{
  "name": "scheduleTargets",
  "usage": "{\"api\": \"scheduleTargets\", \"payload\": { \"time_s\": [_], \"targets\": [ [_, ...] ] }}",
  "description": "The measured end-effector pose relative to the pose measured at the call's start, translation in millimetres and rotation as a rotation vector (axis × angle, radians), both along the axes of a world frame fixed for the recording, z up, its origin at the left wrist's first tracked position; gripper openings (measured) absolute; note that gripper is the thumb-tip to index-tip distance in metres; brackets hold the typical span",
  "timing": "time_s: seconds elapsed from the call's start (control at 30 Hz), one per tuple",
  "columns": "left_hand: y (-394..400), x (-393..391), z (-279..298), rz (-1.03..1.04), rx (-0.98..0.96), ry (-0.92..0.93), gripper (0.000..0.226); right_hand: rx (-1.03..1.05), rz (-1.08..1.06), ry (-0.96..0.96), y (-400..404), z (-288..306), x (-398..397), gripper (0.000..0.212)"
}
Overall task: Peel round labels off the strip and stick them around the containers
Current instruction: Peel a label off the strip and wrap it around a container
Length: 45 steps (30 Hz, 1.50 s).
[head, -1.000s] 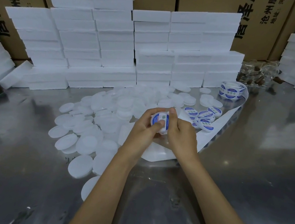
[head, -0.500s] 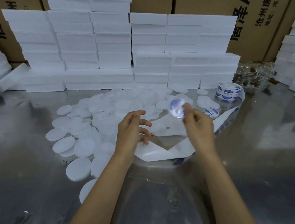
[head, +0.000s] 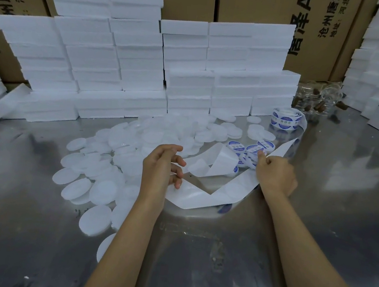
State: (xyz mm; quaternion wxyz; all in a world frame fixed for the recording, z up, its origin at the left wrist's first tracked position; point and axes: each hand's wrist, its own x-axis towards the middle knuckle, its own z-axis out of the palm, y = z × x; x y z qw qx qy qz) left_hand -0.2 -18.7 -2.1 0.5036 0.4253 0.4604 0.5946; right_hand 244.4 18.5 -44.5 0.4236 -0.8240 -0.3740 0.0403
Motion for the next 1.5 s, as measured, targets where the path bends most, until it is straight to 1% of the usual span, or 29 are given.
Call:
{"api": "scheduleTargets", "payload": {
  "time_s": [0.2,0.33,0.43,0.5,0.53,0.6,0.63,0.7,0.83,0.9,0.97,1.03,1.1,1.23,1.3,1.4,1.47,1.5],
  "targets": [
    [0,-6,5,0.025,0.003,-0.098,0.023,0.068,-0.004,0.001,-5,0,-1,0.054],
    [3,-15,8,0.097,-0.007,-0.160,0.024,0.186,0.045,-0.146,-18,14,-19,0.049],
    [6,-25,9,0.215,-0.020,-0.213,0.022,0.365,0.167,-0.276,-31,29,-51,0.037],
    [7,-34,10,0.300,-0.022,-0.260,0.022,0.441,0.327,-0.343,-33,37,-79,0.029],
    [8,-38,10,0.341,-0.026,-0.281,0.022,0.445,0.422,-0.371,-31,42,-92,0.025],
    [10,-45,9,0.404,-0.039,-0.315,0.022,0.394,0.615,-0.382,-18,49,-113,0.015],
    [11,-47,8,0.424,-0.045,-0.325,0.022,0.338,0.699,-0.363,-8,51,-123,0.013],
    [12,-50,8,0.452,-0.059,-0.329,0.021,0.195,0.823,-0.343,15,55,-141,0.028],
    [14,-53,9,0.478,-0.089,-0.310,0.022,-0.040,0.946,-0.383,56,54,-176,0.048],
    [13,-52,10,0.475,-0.095,-0.300,0.022,-0.133,0.964,-0.422,69,49,-188,0.047],
    [13,-50,10,0.466,-0.099,-0.285,0.022,-0.128,0.944,-0.437,74,46,-193,0.036],
    [13,-49,10,0.456,-0.102,-0.271,0.021,-0.056,0.920,-0.395,73,45,-193,0.026],
    [12,-48,11,0.442,-0.097,-0.261,0.021,-0.002,0.899,-0.320,70,46,-190,0.021],
    [11,-45,11,0.418,-0.090,-0.240,0.023,-0.059,0.935,-0.241,66,48,-182,0.022],
    [11,-43,9,0.421,-0.074,-0.217,0.023,-0.009,0.952,-0.176,61,52,-177,0.024],
    [10,-40,7,0.438,0.025,-0.116,0.022,0.150,0.930,-0.048,47,64,-167,0.019],
    [8,-37,9,0.434,0.102,-0.054,0.019,0.183,0.925,0.058,34,74,-160,0.014],
    [7,-36,9,0.417,0.131,-0.037,0.017,0.176,0.941,0.150,26,78,-156,0.012]
  ]
}}
